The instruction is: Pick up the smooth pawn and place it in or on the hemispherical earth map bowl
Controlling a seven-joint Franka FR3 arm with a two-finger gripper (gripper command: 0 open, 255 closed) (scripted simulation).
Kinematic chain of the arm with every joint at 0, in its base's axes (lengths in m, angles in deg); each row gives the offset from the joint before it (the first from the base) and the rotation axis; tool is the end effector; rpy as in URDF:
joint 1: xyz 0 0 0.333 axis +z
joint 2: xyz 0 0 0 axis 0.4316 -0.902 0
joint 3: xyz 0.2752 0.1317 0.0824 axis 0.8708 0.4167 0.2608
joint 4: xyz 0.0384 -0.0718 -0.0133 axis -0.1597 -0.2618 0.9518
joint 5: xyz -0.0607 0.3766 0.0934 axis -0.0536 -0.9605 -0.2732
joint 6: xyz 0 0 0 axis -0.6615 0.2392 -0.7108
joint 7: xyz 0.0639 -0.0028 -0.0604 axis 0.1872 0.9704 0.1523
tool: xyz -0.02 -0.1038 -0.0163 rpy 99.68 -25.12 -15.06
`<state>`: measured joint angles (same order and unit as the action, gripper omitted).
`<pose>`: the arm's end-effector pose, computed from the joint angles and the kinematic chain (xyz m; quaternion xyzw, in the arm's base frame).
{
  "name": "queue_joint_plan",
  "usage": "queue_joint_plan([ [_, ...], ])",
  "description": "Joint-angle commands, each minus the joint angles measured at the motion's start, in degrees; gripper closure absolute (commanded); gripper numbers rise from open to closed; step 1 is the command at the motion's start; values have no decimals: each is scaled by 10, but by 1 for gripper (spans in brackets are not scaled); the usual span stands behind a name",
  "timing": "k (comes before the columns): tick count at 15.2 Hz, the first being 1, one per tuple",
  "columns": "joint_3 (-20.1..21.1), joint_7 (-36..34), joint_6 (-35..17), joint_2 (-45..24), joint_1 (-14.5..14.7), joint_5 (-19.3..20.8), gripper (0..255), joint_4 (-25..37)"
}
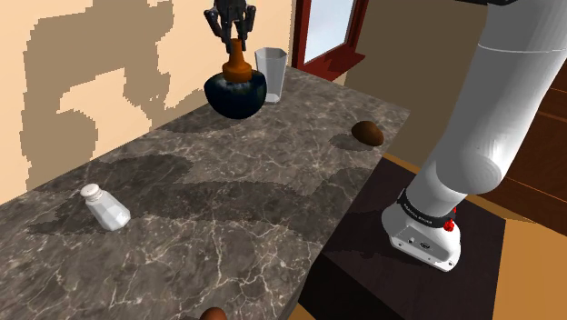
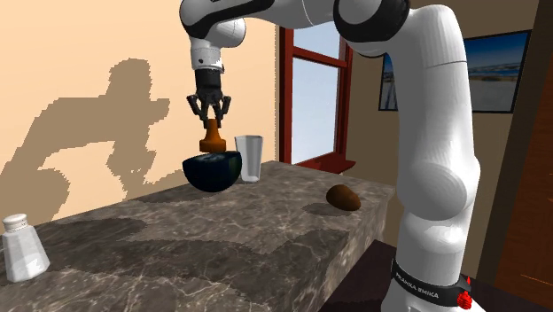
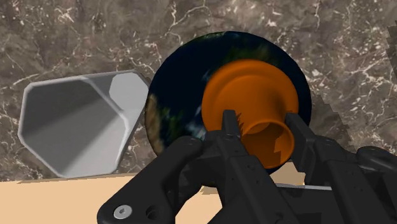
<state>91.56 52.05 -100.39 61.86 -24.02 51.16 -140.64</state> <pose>0.6067 0.1229 0.5603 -0.9982 0.0421 0.0433 0.0067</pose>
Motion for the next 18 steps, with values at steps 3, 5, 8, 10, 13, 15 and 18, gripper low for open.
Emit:
queue_joint_plan([
  [3,0,0,-1,0,0,0,255,0],
  [5,0,0,0,0,0,0,0,0],
  [8,0,0,0,0,0,0,0,0],
  [10,0,-1,21,-7,1,1,0,28],
  [13,1,-3,87,-33,5,6,0,120],
  [15,1,-3,87,-33,5,6,0,120],
  [18,1,-3,87,-33,5,6,0,120],
])
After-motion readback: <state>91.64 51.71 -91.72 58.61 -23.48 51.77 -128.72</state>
